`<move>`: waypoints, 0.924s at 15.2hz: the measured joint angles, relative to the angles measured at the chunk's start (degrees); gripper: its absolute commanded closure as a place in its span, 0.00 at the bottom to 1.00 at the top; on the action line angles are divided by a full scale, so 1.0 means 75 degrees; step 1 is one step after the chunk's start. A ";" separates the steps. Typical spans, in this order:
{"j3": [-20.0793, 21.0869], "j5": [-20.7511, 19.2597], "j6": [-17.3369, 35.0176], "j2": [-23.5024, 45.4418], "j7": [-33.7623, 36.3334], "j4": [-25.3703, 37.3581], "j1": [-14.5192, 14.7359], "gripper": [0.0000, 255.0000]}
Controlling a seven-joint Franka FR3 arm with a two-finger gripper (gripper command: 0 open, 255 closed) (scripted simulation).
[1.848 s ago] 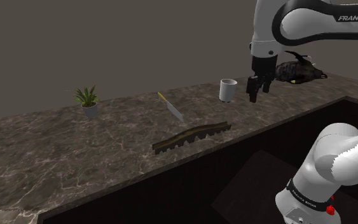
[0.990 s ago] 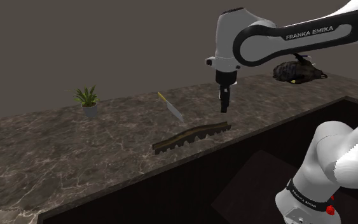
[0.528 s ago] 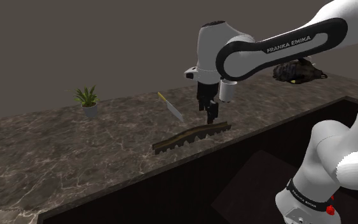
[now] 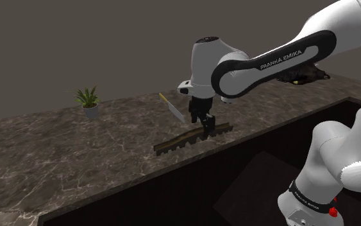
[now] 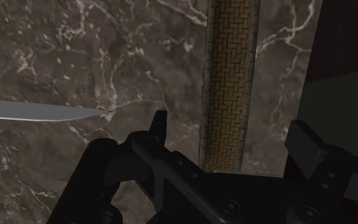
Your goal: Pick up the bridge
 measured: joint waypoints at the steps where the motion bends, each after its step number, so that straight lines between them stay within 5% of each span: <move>1: 0.0001 -0.0006 0.0108 0.0057 0.0008 -0.0051 0.0000 0.00; 3: 0.0006 -0.0010 0.0235 0.0126 0.0022 -0.0109 0.0002 0.00; 4: 0.0006 -0.0011 0.0257 0.0134 0.0024 -0.0122 0.0002 1.00; 14: 0.0007 -0.0013 0.0275 0.0139 0.0026 -0.0133 0.0003 1.00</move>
